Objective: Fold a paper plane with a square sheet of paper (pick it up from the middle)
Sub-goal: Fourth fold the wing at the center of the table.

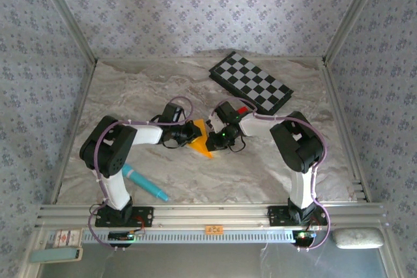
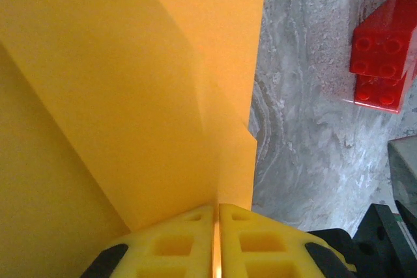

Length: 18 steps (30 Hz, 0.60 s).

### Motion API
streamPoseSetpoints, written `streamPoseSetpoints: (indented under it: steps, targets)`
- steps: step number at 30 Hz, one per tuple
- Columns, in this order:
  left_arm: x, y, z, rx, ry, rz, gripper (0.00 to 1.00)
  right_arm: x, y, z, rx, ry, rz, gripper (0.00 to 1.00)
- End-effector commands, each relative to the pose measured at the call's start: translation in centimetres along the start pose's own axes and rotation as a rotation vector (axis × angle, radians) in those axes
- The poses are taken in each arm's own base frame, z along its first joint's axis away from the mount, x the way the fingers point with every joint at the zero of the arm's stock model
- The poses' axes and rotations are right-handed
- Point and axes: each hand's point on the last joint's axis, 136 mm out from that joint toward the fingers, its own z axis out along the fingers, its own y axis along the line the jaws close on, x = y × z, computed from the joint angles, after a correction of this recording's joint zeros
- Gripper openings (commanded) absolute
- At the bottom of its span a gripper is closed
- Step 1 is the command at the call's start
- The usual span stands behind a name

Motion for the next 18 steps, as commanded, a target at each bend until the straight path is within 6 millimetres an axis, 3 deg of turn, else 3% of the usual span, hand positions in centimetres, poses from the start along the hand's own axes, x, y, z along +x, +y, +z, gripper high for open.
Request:
streamPoseSetpoints:
  steps: [1,10,18]
  targets:
    - [-0.1,1.3,0.5,-0.026,-0.004,-0.026,0.1,2.3,-2.0,1.1,0.064,0.088,0.053,0.14]
    - [0.2,1.9,0.8,-0.043,0.017,-0.036,0.1,2.0,-1.7,0.8,0.055,0.078,0.056,0.15]
    - [0.7,3.2,0.7,-0.099,0.028,-0.052,0.1,0.7,1.3,-1.6,-0.046,0.019,0.065,0.19]
